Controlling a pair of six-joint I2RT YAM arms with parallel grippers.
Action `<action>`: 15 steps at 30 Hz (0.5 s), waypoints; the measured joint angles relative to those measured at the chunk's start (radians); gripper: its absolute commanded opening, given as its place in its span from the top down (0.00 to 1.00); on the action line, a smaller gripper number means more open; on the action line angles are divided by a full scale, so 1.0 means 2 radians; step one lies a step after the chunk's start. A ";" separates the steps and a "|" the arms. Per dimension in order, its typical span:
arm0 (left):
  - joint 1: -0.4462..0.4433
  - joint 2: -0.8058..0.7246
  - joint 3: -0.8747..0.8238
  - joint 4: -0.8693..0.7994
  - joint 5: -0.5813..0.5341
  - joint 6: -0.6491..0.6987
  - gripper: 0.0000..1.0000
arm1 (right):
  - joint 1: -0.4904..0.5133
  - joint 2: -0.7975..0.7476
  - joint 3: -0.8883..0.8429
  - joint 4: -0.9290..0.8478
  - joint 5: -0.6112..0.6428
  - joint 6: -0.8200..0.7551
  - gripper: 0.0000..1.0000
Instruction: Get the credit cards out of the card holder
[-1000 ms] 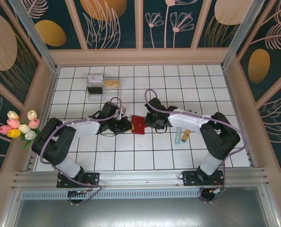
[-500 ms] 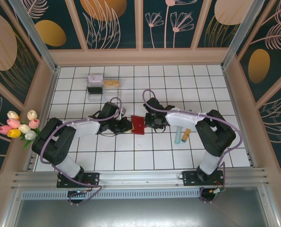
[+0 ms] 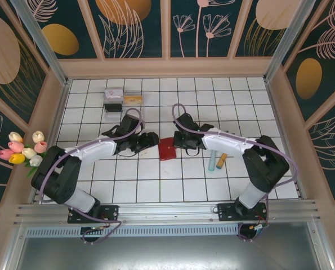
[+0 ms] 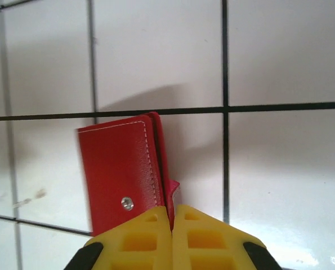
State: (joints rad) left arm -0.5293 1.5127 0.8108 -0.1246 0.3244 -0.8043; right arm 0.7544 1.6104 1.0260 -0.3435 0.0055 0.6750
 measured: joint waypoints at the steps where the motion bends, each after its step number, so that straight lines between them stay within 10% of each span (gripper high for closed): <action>1: 0.000 -0.005 0.003 -0.006 -0.011 -0.001 0.02 | 0.000 -0.009 0.000 0.002 -0.005 -0.004 0.92; 15: 0.003 -0.053 -0.005 -0.026 -0.101 -0.004 0.02 | 0.000 -0.050 0.000 0.059 -0.080 -0.013 0.91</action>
State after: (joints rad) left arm -0.5236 1.4067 0.8001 -0.1768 0.1230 -0.8131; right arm 0.7551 1.5101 1.0260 -0.2253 -0.1543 0.6487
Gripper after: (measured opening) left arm 0.985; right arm 0.089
